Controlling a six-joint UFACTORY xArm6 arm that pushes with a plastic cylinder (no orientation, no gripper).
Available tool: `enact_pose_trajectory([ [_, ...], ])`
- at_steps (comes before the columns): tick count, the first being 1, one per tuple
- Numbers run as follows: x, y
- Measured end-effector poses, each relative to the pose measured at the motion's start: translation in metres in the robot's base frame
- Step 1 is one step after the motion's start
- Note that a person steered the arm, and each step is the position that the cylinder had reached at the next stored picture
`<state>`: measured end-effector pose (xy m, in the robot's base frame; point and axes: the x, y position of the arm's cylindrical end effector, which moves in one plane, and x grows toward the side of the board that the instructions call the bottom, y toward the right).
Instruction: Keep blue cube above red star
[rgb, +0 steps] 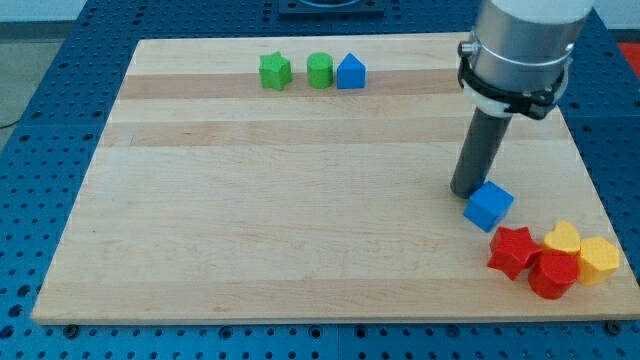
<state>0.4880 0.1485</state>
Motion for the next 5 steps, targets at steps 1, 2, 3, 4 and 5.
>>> enact_pose_trajectory([
  [1, 0.011, 0.000],
  [2, 0.016, 0.000],
  [3, 0.019, 0.000],
  [4, 0.020, -0.001],
  [5, 0.015, -0.054],
])
